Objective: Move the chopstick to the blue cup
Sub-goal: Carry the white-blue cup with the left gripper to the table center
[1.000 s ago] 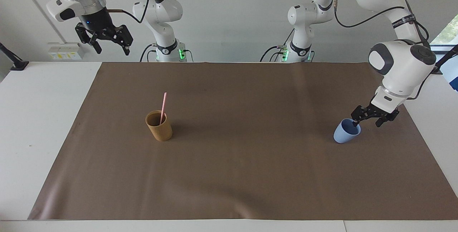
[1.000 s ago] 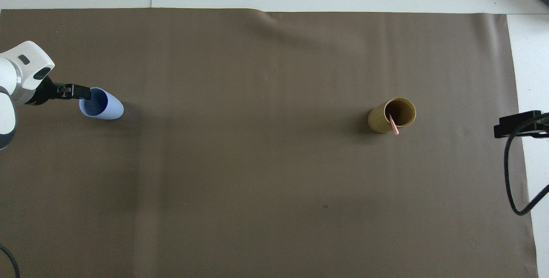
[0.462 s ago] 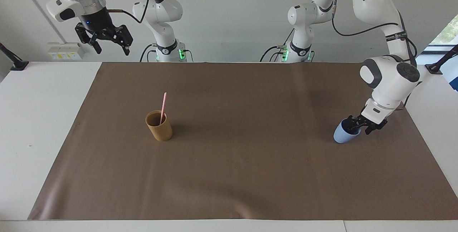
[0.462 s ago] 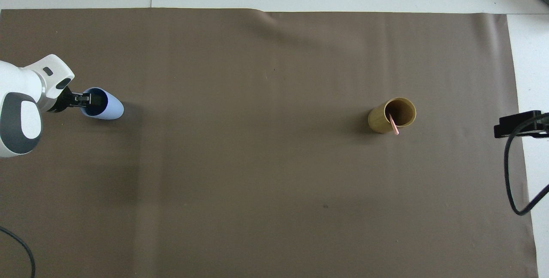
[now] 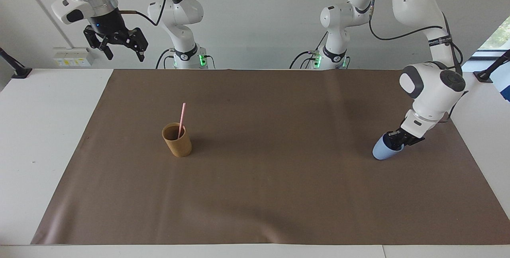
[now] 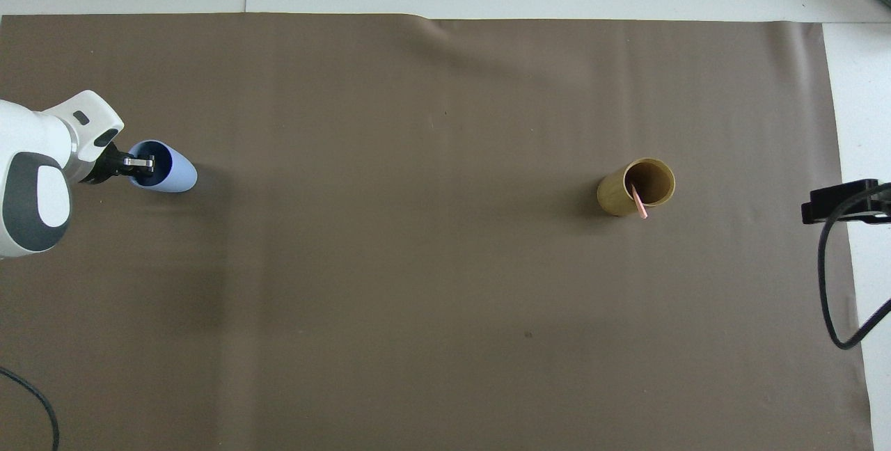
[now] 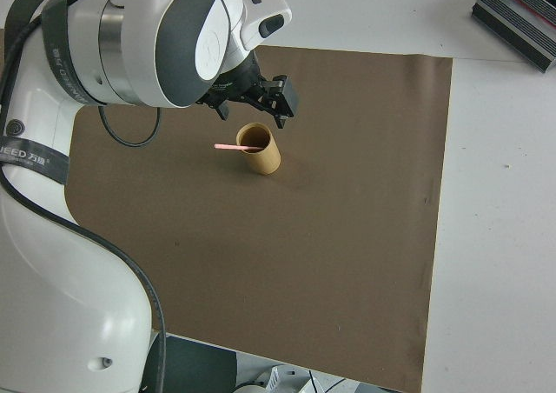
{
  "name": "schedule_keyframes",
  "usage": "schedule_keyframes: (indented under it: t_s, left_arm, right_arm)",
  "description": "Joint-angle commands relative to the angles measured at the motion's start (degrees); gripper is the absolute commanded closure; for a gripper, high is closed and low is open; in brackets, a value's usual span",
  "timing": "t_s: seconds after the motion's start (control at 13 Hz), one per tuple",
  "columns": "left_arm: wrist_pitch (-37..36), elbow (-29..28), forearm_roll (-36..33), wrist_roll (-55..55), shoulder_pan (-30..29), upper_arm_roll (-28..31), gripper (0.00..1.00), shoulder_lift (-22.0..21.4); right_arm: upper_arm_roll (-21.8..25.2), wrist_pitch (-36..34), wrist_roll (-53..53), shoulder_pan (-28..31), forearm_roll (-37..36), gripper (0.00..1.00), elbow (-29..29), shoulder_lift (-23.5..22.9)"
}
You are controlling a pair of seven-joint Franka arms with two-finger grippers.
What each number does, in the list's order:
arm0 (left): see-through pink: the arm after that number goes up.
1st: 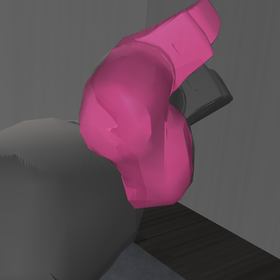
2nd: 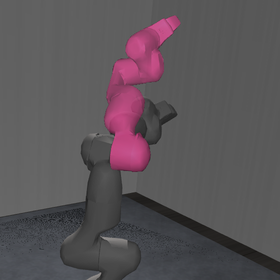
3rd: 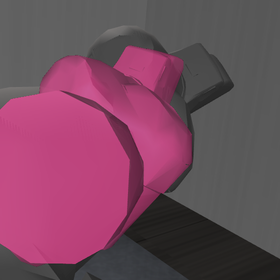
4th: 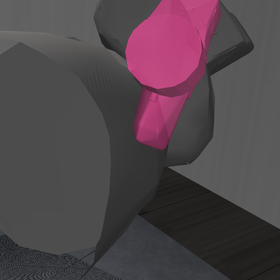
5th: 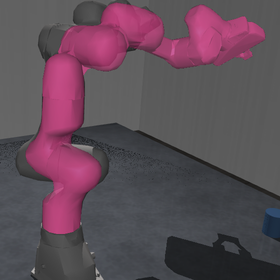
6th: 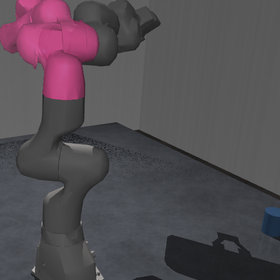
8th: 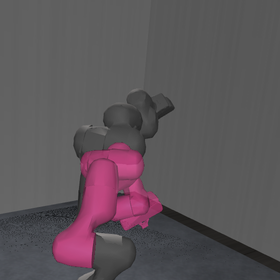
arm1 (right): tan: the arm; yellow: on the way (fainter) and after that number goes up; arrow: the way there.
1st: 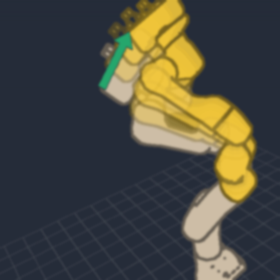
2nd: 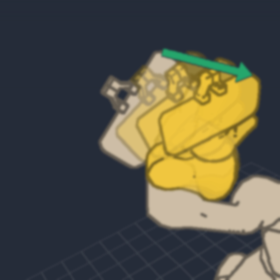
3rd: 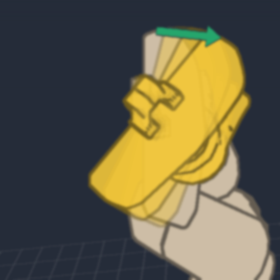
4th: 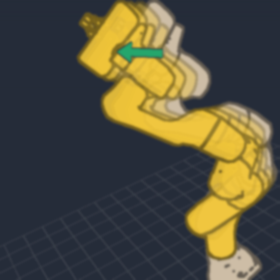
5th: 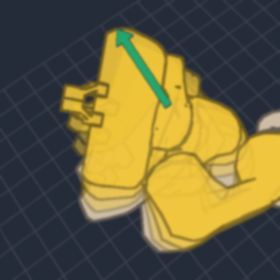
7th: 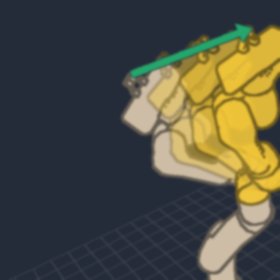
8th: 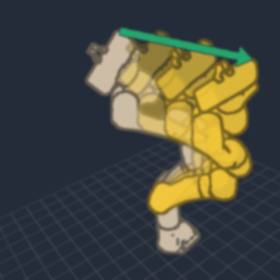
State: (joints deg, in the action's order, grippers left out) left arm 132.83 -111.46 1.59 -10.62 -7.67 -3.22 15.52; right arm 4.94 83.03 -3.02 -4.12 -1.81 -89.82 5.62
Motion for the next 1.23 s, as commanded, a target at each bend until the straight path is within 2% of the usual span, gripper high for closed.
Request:
schedule_keyframes:
  t_s: [0.0,0.23,0.77,1.15]
  left_arm:
    - [-2.47,-1.05,-0.27,0.43,0.38,-0.21,1.0,-2.94]
    - [-3.2,-1.13,-0.27,9.08,7.38,-0.21,1.0,-3.83]
    - [-0.74,-1.4,-0.36,38.88,30.76,-0.04,1.0,-3.13]
    - [1.38,-1.57,-0.36,46.39,38.69,-0.12,1.0,-1.89]
  right_arm:
    - [-0.37,-0.06,0.65,0.69,0.58,0.0,-0.97,1.06]
    - [-0.37,-0.06,0.65,0.78,0.58,0.0,-0.97,1.06]
    - [-0.37,-0.06,0.65,0.69,0.58,0.0,-0.97,1.06]
    - [-0.1,-0.15,1.18,0.78,0.49,0.0,-1.15,1.14]
